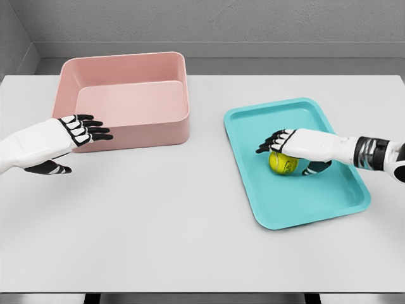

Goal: Put the tennis from the blue tray into the pink basket with both arms

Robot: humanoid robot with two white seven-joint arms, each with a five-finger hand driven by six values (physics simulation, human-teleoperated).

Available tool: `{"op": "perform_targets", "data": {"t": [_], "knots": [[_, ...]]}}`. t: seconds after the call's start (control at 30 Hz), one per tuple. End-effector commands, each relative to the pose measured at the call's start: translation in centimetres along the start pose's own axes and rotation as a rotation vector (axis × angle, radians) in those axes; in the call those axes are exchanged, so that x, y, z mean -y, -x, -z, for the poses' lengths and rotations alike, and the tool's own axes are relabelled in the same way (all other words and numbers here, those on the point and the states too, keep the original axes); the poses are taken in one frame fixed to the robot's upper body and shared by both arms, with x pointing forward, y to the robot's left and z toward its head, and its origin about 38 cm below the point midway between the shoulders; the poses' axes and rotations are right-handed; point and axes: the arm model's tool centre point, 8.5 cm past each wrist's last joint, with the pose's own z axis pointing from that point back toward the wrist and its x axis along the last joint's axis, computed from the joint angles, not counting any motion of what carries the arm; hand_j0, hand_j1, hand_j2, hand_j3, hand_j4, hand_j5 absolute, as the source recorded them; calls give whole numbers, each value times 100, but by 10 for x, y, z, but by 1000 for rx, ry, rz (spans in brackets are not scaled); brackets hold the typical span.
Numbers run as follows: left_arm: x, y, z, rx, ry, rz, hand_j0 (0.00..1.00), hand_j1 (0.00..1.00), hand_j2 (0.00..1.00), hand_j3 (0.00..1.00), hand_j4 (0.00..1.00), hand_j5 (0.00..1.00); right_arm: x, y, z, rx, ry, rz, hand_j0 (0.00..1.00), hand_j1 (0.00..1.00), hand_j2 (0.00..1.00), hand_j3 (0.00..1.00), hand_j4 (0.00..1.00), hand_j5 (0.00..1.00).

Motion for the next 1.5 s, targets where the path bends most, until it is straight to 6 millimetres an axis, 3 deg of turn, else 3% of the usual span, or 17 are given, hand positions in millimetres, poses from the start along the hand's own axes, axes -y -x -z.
{"op": "perform_targets", "data": {"t": [0.0,0.23,0.67,1.0,1.13,1.27,1.47], "knots": [[-1,0,0,-1,-6,-8,100,100,100,100,100,100,1,1,-1,-3,4,6,100,100,100,100,100,100],[-1,0,0,-1,-6,-8,100,100,100,100,100,100,0,1,0,-4,1,1,100,100,100,100,100,100],[-1,0,0,-1,-6,-8,100,100,100,100,100,100,-2,2,0,-8,-25,-2,72,72,72,72,72,72],[-1,0,-1,-2,-5,-7,100,100,100,100,100,100,-1,-4,9,15,-27,1,64,64,64,64,64,64],[-3,2,-4,-7,0,-5,100,100,100,100,100,100,3,1,2,-3,-17,2,61,61,61,61,61,61],[-3,3,-5,-10,2,-4,100,100,100,100,100,100,19,7,-11,-29,30,-11,59,59,59,59,59,59],[-3,3,-5,-10,1,-5,100,100,100,100,100,100,35,1,-10,-1,78,-12,59,59,59,59,59,59]]}}
